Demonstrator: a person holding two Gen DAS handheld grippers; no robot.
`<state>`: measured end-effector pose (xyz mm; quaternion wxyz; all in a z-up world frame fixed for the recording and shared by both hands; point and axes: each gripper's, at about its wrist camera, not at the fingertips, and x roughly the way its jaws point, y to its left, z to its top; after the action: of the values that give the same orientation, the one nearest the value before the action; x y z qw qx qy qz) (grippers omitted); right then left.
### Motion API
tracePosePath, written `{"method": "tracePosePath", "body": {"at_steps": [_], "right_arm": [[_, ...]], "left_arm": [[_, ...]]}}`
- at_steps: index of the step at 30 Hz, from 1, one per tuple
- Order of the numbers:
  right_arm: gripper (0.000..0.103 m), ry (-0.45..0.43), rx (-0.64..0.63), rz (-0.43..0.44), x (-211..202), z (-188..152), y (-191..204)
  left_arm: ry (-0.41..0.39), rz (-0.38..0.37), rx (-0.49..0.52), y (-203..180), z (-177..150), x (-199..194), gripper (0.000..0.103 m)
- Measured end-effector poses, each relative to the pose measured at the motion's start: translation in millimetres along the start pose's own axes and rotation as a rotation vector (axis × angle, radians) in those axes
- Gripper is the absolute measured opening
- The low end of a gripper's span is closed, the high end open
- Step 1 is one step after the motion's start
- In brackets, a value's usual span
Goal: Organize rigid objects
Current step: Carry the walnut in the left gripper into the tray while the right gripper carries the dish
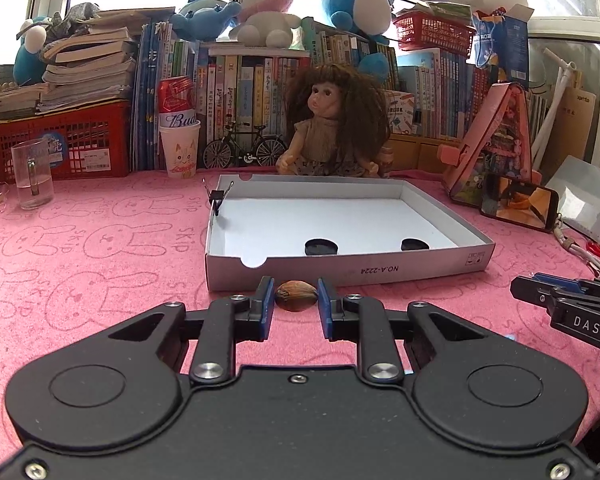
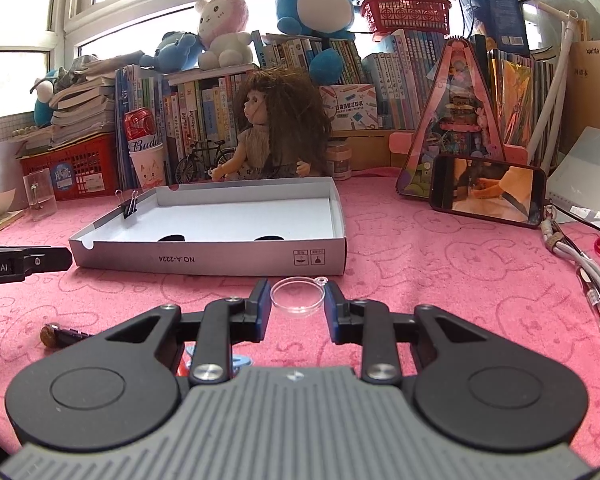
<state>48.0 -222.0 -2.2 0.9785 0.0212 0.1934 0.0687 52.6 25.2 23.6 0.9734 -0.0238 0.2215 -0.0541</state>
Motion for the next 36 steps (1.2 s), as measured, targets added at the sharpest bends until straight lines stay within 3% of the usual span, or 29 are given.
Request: {"method": "tracePosePath", "body": {"at_steps": [10, 16, 36], "right_arm": [[0.033, 0.041, 0.044, 0.008, 43, 37, -6], [0.033, 0.068, 0.04, 0.007, 71, 50, -8], [0.033, 0.241, 0.004, -0.019, 135, 59, 0]], "left_arm": [[0.024, -0.006, -0.03, 5, 39, 41, 0.022], [0.079, -0.002, -0.065, 14, 54, 75, 0.022], [0.221, 0.051, -0.068, 20, 55, 143, 0.022]]}}
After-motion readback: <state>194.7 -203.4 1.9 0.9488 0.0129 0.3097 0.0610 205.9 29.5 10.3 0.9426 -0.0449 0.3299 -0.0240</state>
